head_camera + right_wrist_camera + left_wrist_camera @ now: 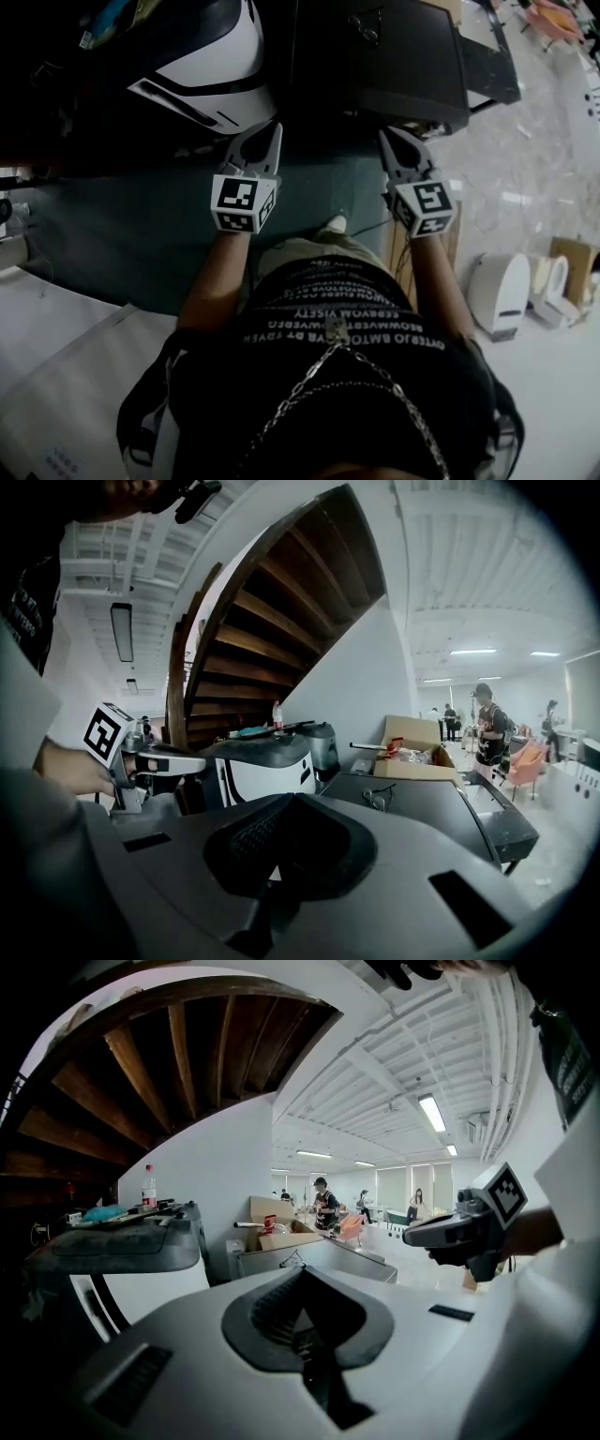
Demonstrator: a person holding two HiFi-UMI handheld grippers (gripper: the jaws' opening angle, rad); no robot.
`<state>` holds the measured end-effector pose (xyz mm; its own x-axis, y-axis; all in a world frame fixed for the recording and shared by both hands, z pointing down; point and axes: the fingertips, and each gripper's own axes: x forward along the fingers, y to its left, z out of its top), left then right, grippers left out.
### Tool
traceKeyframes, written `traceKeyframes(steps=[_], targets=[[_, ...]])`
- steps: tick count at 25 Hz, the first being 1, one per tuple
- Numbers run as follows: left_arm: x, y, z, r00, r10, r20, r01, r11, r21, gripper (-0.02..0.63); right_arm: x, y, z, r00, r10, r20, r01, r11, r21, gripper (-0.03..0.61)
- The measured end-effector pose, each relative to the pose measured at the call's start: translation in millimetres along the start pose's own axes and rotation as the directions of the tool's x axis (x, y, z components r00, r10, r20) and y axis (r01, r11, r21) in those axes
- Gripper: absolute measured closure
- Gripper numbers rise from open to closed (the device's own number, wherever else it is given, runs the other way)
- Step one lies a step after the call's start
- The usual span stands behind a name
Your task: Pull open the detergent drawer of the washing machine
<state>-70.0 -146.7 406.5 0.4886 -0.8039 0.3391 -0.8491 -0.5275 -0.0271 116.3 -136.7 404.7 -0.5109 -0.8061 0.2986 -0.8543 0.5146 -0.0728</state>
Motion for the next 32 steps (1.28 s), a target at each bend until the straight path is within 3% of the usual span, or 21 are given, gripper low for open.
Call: traceKeyframes(steps=[7, 13, 25, 32], targets=[[13.9, -2.4, -32.7, 0.998, 0.016, -0.068, -0.016, 1.000, -0.004, 0.611, 22.4, -10.3, -26.0, 0.997, 0.054, -0.063, -0.054, 0.999, 0.001, 0.576], [21.5, 9.6, -60.9, 0.991, 0.038, -0.129, -0.040, 0.999, -0.008, 0.611, 41.0, -11.2, -67.7, 0.979, 0.089, -0.182, -0.081, 0.995, 0.053, 0.577], [81.7, 49.6, -105.8, 0.980, -0.012, -0.198, 0.005, 0.999, -0.034, 0.611, 94.4, -34.3, -124.9, 0.958, 0.029, -0.285, -0.005, 0.997, 0.082, 0.576], [124.1, 63.5, -141.6, 0.964, -0.041, -0.264, 0.030, 0.998, -0.046, 0.611, 128.3, -38.3, -166.8, 0.926, 0.045, -0.375, -0.012, 0.996, 0.090, 0.575]])
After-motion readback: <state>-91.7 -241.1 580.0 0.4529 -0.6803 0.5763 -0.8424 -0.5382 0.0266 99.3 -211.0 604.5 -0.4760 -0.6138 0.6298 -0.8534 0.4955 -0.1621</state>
